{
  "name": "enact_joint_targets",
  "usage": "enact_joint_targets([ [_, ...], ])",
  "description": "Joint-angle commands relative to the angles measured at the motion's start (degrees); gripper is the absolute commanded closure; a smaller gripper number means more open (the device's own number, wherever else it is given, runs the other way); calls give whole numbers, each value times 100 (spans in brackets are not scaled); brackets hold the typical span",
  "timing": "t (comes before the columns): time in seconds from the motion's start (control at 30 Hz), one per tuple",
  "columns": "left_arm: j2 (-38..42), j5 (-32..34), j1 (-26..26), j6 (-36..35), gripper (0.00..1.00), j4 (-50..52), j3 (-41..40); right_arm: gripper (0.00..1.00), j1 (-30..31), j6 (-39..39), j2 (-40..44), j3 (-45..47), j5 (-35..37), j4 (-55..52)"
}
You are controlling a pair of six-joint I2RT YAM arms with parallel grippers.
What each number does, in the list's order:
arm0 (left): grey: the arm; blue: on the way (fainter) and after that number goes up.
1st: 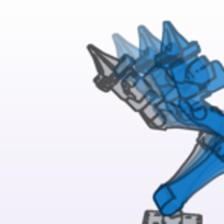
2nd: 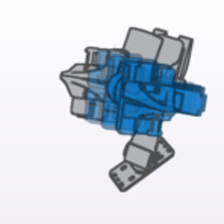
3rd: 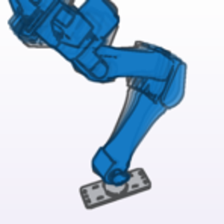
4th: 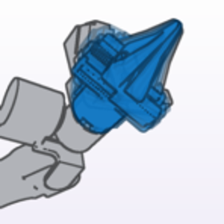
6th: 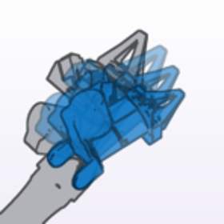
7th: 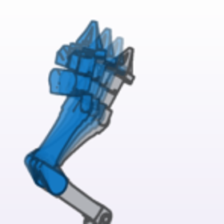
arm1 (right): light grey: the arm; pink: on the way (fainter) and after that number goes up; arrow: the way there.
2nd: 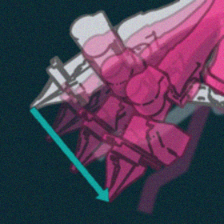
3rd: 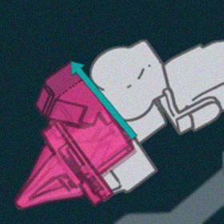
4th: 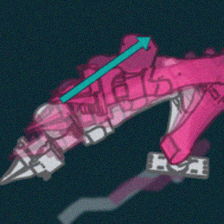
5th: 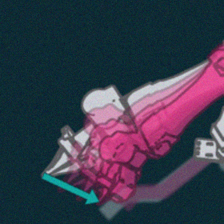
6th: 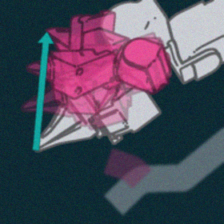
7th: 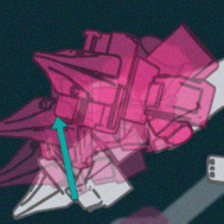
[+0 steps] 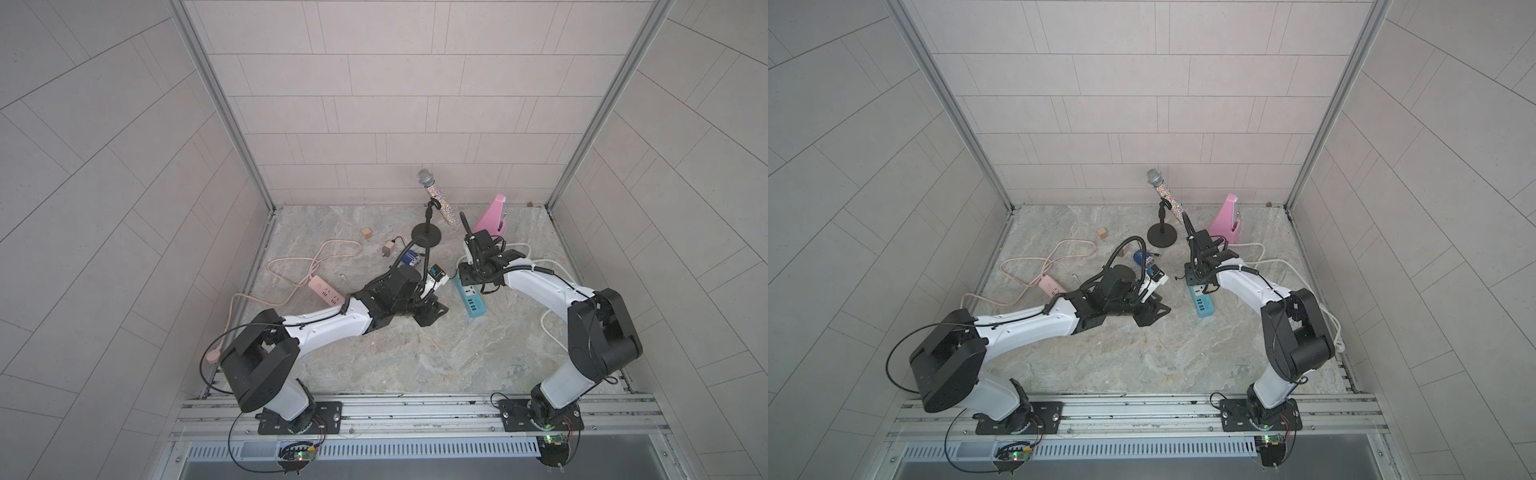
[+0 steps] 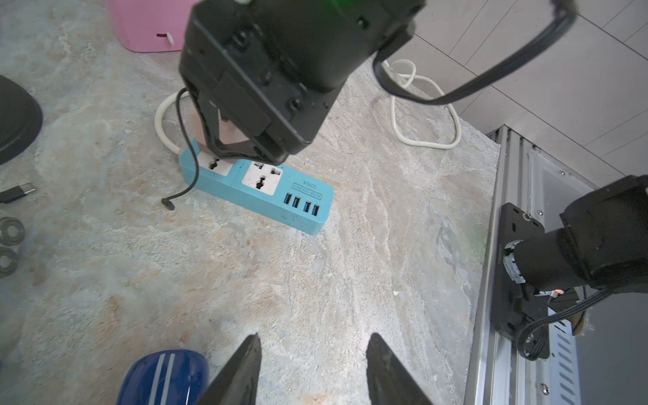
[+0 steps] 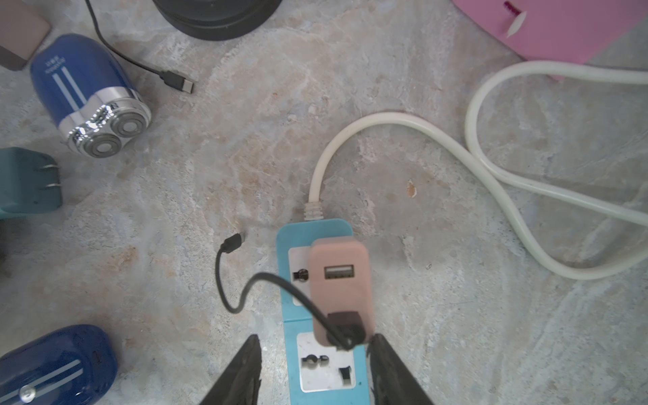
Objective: Unplug the electric shaver
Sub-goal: Remove the plug from the socket.
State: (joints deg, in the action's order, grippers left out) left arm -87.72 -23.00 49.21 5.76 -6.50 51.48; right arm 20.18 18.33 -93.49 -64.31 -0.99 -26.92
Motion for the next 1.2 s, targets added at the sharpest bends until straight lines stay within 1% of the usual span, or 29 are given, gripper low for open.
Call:
enact_joint_targets([
  [0.0,174,-107,36,31,49,-189,-111,53,-23,-125,-80,-108,89,-138],
  [0.1,210,-143,45,29,49,-187,-138,61,-43,-145,-123,-130,71,-147],
  [0.17,205,-133,53,38,50,-189,-139,68,-48,-128,-170,-158,103,-177],
  [0.27,185,-134,54,43,50,-203,-151,68,-67,-145,-314,-268,113,-298],
  [0.33,194,-126,54,62,50,-239,-171,73,-67,-152,-377,-291,72,-290],
  [0.37,203,-127,54,84,50,-268,-184,73,-68,-154,-396,-307,51,-279],
  [0.4,205,-142,54,92,50,-274,-199,71,-67,-154,-414,-316,39,-278],
  [0.43,212,-134,61,109,48,-278,-206,66,-67,-139,-432,-334,46,-271],
  [0.47,212,-126,62,122,45,-291,-218,63,-70,-145,-442,-343,54,-257],
  [0.5,212,-126,61,133,42,-299,-233,61,-67,-146,-466,-347,53,-245],
  [0.63,254,-116,63,143,39,-299,-268,56,-67,-143,-520,-390,62,-235],
  [0.83,252,-134,71,171,38,-299,-278,54,-72,-110,-561,-441,-38,-159],
  [1.0,220,-109,71,181,38,-290,-283,54,-76,-79,-583,-499,-88,-113],
  [1.1,213,-112,84,188,37,-282,-287,66,-76,-101,-663,-571,-109,-171],
  [1.13,214,-102,80,191,38,-284,-292,72,-76,-109,-688,-588,-125,-201],
  [1.17,213,-87,86,182,38,-288,-297,75,-76,-108,-712,-596,-157,-217],
])
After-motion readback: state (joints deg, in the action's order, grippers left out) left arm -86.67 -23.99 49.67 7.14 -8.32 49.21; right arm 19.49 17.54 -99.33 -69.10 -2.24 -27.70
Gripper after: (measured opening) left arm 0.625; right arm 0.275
